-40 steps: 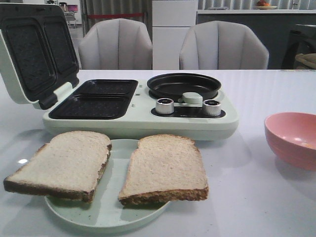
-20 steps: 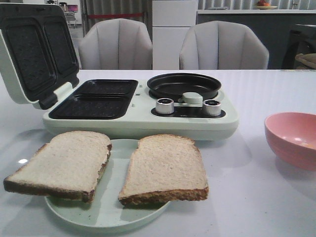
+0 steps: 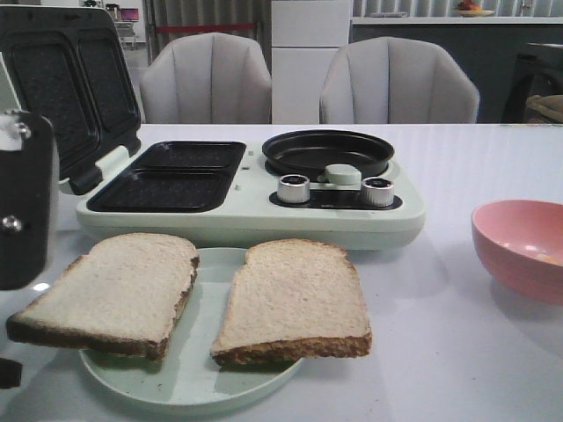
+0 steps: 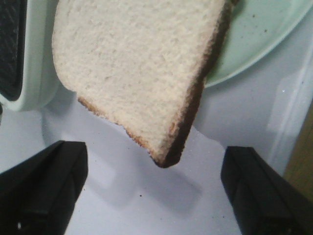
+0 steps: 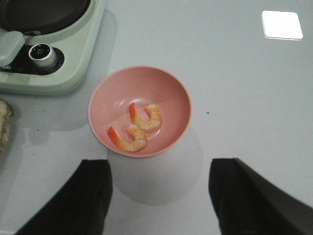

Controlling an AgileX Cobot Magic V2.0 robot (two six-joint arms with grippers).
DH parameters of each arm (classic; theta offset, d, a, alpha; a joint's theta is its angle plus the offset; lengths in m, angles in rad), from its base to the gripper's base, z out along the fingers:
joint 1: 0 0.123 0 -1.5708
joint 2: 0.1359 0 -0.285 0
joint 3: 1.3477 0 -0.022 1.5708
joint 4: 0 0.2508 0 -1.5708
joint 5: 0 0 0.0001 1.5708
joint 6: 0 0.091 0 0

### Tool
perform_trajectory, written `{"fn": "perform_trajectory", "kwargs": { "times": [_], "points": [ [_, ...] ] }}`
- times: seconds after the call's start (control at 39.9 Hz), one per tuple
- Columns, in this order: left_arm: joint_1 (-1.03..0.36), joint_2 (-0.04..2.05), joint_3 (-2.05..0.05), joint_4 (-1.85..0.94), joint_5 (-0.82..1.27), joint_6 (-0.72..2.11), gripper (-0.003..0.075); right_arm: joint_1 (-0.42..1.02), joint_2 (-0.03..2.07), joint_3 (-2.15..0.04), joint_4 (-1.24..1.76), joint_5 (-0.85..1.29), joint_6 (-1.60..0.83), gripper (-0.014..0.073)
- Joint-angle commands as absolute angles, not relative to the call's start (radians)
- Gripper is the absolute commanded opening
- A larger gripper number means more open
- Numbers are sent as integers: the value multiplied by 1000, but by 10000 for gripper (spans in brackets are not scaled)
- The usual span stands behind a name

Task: Make breakfast with bread and shrimp
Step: 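Grasp the bread slice nearest the left gripper and lift it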

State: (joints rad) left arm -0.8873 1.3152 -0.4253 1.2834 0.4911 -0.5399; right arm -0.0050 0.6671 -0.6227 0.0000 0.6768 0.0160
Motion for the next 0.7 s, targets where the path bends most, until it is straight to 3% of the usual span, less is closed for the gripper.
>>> {"fn": "perform_trajectory", "kwargs": {
  "times": [0.0, 0.55, 0.68],
  "points": [
    [-895, 1340, -452, 1369, 531, -581, 601, -9, 673, -657, -9, 613, 7, 538],
    [-893, 1493, -482, 1635, 573, -756, 599, -9, 673, -657, -9, 613, 7, 538],
    [-893, 1507, -510, 1634, 571, -758, 470, -9, 673, -657, -9, 613, 7, 538]
  ]
}}
